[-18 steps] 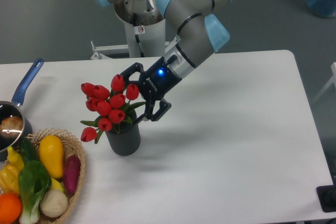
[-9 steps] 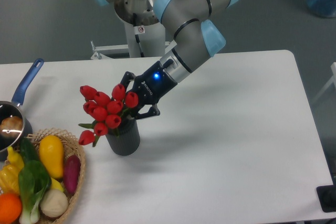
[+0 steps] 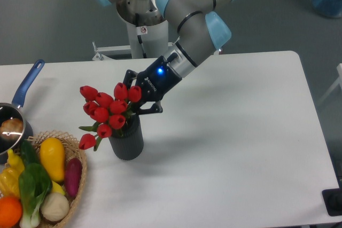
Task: Pick up the flowers from the vase
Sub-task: 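Lift the gripped tulips straight up out of the grey vase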
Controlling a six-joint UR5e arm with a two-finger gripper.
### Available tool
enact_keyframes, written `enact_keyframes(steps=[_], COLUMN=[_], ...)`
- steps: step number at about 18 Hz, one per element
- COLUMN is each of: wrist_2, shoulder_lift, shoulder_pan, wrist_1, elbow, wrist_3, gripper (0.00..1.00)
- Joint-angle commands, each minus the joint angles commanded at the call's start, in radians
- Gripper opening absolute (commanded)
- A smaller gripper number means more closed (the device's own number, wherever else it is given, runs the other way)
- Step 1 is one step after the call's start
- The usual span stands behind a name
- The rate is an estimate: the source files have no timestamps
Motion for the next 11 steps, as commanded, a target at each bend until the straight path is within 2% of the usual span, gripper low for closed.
enact_keyframes(steps=[11], wrist_2=[-0.049], shoulder_lift=[0.017], shoulder_pan=[0.023], wrist_1=[0.000], elbow=[0.107], wrist_3=[-0.239], gripper=[0.00])
